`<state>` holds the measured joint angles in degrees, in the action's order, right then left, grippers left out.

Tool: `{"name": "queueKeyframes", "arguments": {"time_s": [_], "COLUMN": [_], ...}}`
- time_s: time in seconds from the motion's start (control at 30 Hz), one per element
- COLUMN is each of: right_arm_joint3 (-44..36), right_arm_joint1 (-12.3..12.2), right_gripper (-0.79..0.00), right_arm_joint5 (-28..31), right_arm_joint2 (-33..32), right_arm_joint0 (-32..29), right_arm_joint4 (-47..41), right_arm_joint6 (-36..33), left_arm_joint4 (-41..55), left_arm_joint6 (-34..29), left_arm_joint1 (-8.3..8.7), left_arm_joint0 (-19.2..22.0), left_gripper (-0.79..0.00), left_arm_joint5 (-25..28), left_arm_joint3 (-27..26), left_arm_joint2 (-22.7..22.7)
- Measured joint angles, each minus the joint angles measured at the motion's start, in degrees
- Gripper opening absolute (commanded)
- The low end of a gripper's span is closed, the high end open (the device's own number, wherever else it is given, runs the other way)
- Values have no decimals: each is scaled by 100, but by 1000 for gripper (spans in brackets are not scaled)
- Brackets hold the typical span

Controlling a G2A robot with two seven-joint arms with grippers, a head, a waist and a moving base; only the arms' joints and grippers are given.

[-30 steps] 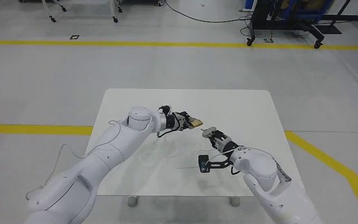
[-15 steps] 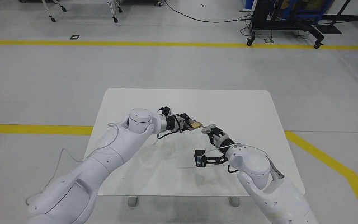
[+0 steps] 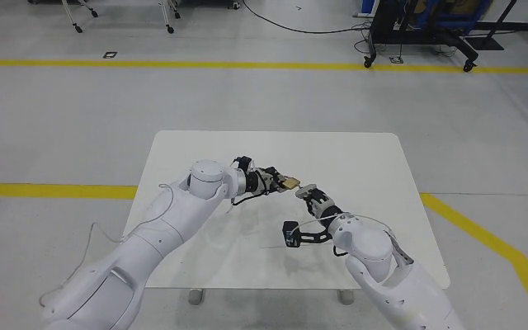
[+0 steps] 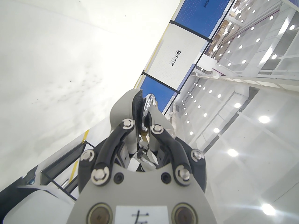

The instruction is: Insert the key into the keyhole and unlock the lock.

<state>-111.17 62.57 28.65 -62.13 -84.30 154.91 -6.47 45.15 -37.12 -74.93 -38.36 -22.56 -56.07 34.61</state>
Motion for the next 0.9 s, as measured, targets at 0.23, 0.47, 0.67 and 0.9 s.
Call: {"name": "queueKeyframes", "arguments": {"time_s": [0.23, 0.47, 0.67, 0.9], "right_arm_joint3": [-55, 2, 41, 74], "right_arm_joint1": [-12, -39, -40, -33], "right_gripper": [-785, -785, -785, -785], "right_arm_joint5": [40, 158, 207, 209], "right_arm_joint2": [-68, -247, -226, -193], "right_arm_joint0": [-60, -28, -2, 24], "right_arm_joint4": [8, -110, -67, -88], "right_arm_joint6": [163, 485, 556, 638], "left_arm_joint4": [-133, -285, -349, -452], "left_arm_joint6": [-1, -93, -236, -332], "left_arm_joint1": [-8, -16, -36, -61], "left_arm_joint0": [-65, -128, -164, -191], "left_gripper": [-785, -785, -785, -785], "left_arm_joint5": [7, 7, -38, -57], "left_arm_joint3": [-48, -107, -118, -116], "left_arm_joint2": [136, 243, 307, 372]}}
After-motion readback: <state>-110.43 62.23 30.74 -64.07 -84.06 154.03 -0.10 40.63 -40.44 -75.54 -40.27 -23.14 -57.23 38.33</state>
